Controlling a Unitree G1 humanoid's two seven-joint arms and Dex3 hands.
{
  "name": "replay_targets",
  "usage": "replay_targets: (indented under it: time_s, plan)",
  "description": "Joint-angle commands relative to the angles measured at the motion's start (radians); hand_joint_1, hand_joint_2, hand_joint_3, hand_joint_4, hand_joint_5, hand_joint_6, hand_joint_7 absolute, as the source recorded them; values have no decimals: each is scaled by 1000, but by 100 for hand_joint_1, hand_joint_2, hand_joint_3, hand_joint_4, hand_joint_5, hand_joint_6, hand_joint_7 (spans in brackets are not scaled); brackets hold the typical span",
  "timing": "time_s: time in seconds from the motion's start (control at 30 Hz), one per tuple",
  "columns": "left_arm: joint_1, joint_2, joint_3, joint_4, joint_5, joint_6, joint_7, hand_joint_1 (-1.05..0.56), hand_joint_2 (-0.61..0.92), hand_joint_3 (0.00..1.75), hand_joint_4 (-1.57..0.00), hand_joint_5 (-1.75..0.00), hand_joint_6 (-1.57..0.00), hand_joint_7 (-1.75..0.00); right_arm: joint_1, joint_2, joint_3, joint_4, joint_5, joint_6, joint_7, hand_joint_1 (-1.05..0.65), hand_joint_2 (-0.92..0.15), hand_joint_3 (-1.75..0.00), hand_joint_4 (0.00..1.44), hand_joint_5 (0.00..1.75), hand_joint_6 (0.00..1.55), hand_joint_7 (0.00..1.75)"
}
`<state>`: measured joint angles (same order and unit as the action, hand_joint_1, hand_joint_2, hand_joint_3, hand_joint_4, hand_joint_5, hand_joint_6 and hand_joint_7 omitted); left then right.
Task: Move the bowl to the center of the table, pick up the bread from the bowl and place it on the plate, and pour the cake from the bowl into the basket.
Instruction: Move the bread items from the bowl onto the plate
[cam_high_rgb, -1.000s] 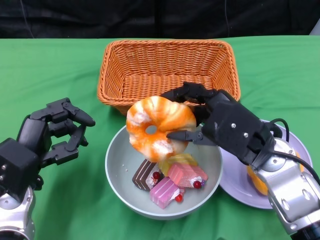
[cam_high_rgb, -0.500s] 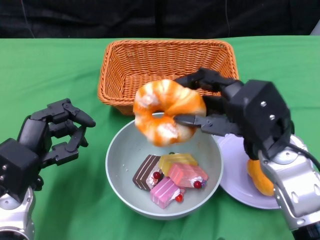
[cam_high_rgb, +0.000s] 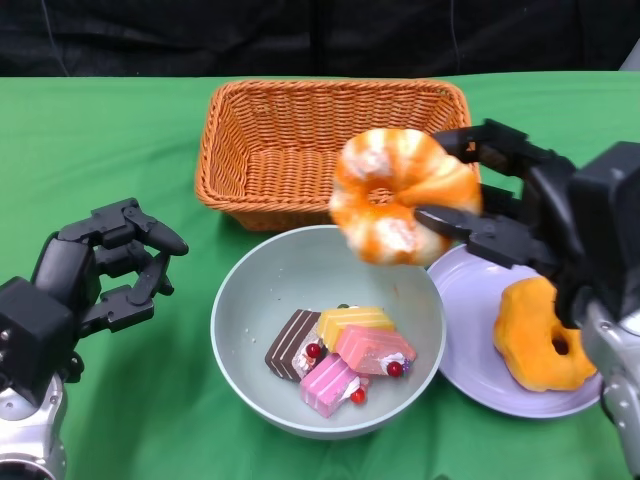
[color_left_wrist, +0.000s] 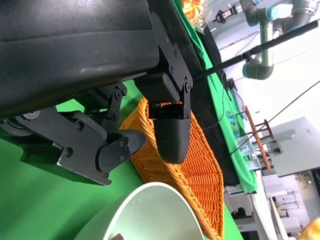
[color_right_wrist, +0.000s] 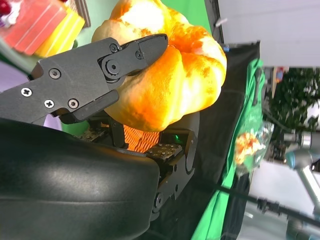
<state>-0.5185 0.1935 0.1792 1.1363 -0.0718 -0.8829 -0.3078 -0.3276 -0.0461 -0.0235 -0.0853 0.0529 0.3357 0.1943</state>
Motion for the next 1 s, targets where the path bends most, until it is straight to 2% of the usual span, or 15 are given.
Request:
replay_targets:
  time_s: [0.03, 0.37, 0.7, 0.9, 1.0]
  plan:
    - [-4, 20, 10, 4, -13, -3, -14, 1, 70, 87, -77, -157, -81, -115, 41, -27, -57, -32, 43, -10, -3, -29, -92, -18, 66, 157, 58, 125]
    - [-7, 25, 10, 4, -21, 5, -20, 2, 70, 88, -76, -157, -80, -117, 117, -51, -160, -80, 98, 42, -53, -24, -92, -22, 58, 165, 53, 128]
    - [-11, 29, 12, 11, -22, 8, -24, 3, 70, 88, -77, -156, -80, -116, 160, -81, -166, -97, 86, 63, -91, -22, -92, -25, 56, 168, 51, 131]
    - [-12, 31, 12, 13, -23, 7, -27, 3, 70, 88, -77, -156, -80, -116, 197, -106, -156, -60, 71, 33, -73, -17, -92, -25, 59, 164, 52, 128]
    - [-12, 30, 11, 12, -23, 10, -25, 3, 70, 89, -77, -155, -80, -117, 213, -117, -122, 26, 25, 28, -77, -19, -92, -22, 59, 160, 54, 123]
